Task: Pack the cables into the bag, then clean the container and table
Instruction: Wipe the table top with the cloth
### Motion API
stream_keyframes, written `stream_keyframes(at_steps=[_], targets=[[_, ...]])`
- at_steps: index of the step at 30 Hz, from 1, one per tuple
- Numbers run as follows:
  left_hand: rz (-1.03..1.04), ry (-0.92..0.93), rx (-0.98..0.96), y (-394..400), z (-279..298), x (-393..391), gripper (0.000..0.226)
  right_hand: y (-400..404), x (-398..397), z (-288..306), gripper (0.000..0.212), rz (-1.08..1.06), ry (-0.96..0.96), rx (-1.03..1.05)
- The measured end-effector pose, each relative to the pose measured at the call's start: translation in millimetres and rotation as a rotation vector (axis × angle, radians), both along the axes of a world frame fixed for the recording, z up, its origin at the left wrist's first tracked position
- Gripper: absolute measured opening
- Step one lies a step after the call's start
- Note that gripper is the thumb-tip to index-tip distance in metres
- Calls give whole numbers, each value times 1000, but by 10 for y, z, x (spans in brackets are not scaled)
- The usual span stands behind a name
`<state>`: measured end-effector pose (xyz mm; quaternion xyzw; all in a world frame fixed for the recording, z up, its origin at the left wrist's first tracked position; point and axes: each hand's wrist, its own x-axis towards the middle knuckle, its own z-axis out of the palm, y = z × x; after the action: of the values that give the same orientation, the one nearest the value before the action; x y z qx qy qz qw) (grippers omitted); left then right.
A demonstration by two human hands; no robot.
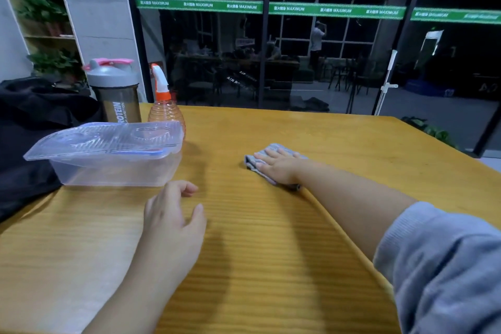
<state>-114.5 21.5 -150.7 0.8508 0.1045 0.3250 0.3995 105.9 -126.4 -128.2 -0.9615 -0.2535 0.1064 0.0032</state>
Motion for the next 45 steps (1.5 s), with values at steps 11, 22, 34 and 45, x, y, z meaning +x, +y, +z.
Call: stream_keyframes(at_steps=[11,22,34,45], targets=[[-143,26,-49,-5,-101,61,30,-195,-149,90,49,80,70,-5],[-77,-29,-4,-145,42,100,26,-667,-1398,41,48,361,118,23],[-189,25,292,-745,27,237,35,-1219,-1822,48,48,367,109,11],[-217,45,94,-620,-4,179,25,-926,-772,-3,49,196,83,17]])
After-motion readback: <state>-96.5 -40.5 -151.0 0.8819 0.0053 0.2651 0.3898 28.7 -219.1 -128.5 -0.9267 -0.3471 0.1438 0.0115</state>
